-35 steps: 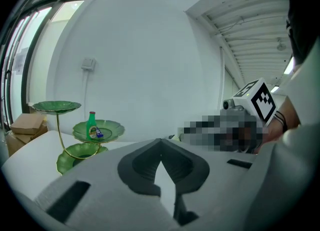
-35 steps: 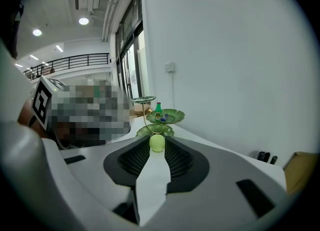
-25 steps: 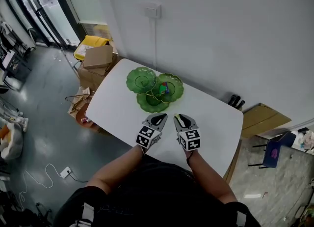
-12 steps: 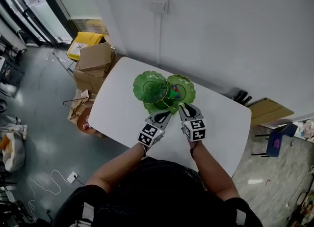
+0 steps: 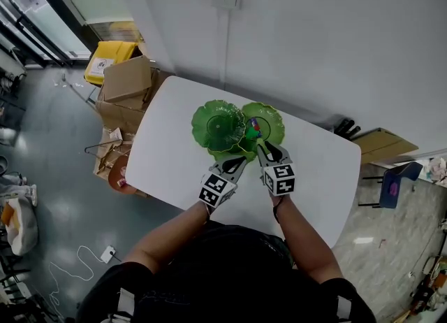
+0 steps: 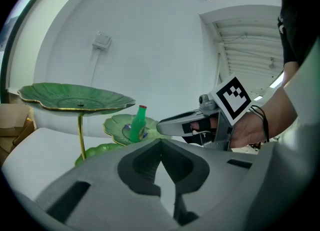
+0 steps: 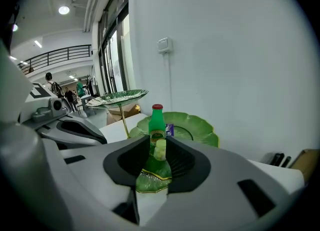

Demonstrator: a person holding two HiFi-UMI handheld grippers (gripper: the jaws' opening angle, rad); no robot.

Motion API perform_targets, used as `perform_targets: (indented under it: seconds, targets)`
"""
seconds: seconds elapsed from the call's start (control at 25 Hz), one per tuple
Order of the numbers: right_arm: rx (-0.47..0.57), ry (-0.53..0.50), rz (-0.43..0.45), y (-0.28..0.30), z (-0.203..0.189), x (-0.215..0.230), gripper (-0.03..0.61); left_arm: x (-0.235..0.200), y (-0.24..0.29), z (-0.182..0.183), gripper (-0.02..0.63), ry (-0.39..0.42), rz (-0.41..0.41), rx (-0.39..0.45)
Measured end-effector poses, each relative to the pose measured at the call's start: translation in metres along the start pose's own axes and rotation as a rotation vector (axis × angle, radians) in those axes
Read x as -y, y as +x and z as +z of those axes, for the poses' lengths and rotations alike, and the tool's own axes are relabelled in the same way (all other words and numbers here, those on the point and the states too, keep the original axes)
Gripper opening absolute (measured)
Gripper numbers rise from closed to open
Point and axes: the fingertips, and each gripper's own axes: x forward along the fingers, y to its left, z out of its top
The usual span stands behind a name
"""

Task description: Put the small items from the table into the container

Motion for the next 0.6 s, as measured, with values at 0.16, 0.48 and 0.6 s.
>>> perform_targets:
  seconds: [0.16, 0.48, 0.6]
  targets:
    - [-0.001, 0.008, -0.014, -0.001, -0.001, 0.000, 0.101, -0.002, -0.003, -0.001, 0.008, -0.002, -0.012, -0.001]
    - [0.011, -0.007, -0.041, -0.014, 0.000, -0.002, 0.100, 0.003, -0.004, 0.001, 0.008, 0.007, -0.026, 0.007]
    - [0.033, -0.011, -0.043, -0.025, 0.002, -0.001, 0.093, 0.008, -0.005, 0.005, 0.008, 0.014, -0.022, 0.019]
